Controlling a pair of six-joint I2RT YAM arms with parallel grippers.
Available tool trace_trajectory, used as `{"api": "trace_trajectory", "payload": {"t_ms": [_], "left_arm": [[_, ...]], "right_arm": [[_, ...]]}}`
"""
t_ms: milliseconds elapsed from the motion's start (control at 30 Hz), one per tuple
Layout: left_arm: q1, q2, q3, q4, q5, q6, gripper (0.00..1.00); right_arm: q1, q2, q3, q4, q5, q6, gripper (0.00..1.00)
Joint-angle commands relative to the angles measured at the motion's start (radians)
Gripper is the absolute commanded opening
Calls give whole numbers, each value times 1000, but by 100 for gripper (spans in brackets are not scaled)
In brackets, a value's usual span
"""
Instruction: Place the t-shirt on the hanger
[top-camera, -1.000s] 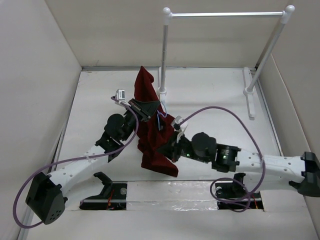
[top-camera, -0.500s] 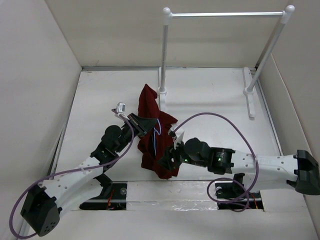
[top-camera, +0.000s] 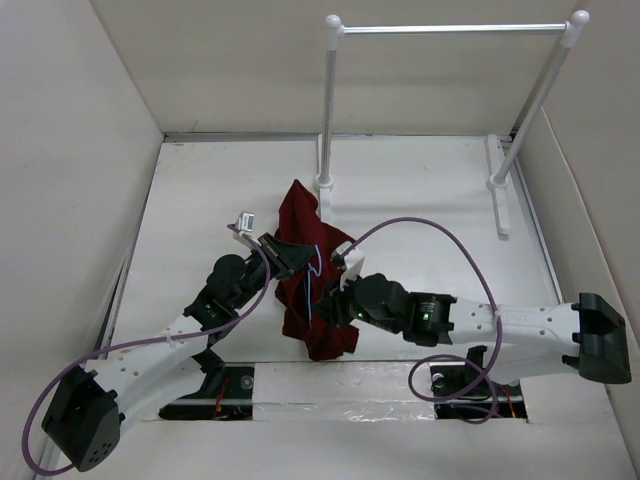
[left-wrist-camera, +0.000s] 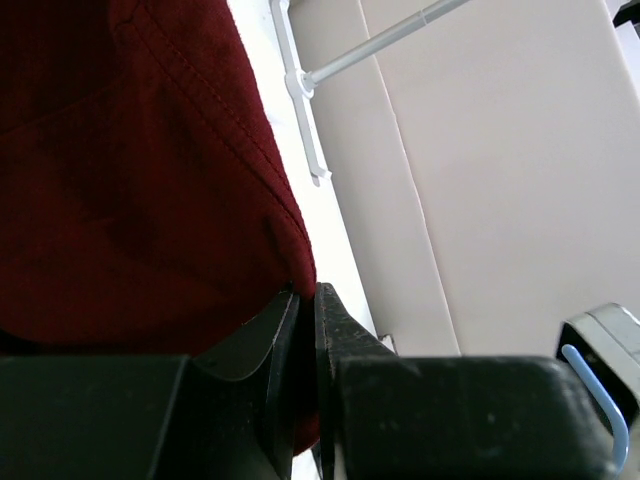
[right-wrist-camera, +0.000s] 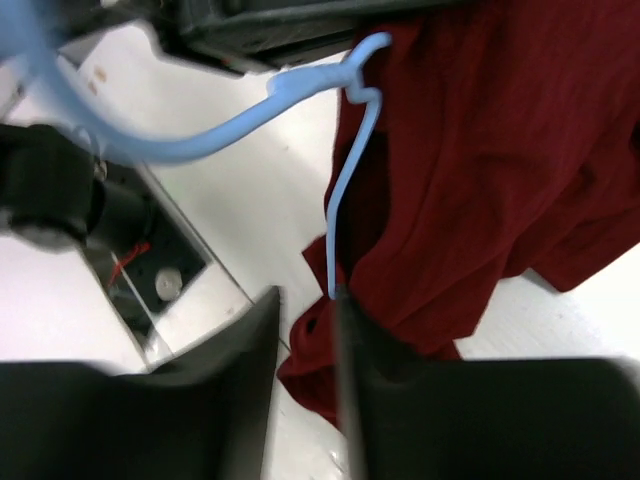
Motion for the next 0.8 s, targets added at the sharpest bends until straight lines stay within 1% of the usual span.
{"api": "trace_trajectory", "payload": {"t_ms": [0, 100, 233, 400, 433, 500, 533, 567, 667, 700, 767], "left_arm": [[2, -14, 12, 77, 16, -8, 0], [2, -13, 8, 83, 24, -14, 0], [2, -10, 5, 80, 25, -17, 0], [2, -25, 17, 51, 25, -10, 0], [2, -31, 21, 45, 22, -7, 0], [2, -37, 23, 34, 11, -2, 0], [2, -39, 23, 30, 10, 1, 0], [2, -34, 35, 22, 10, 7, 0], [2, -17, 81, -28, -2, 58, 0], [2, -17, 97, -74, -27, 94, 13], [2, -25, 138, -119, -67, 133, 28]], "right_arm": [[8, 26, 40, 124, 89, -9, 46], [8, 77, 45, 162, 116, -16, 47], [8, 138, 60, 211, 129, -28, 43], [8, 172, 59, 256, 199, -23, 29], [8, 171, 53, 270, 199, -25, 21], [8, 168, 37, 290, 202, -25, 12], [8, 164, 34, 290, 205, -23, 4], [8, 163, 28, 288, 210, -20, 0], [8, 149, 20, 264, 218, -8, 0], [8, 143, 17, 238, 219, 3, 0], [8, 122, 10, 221, 215, 13, 0]]}}
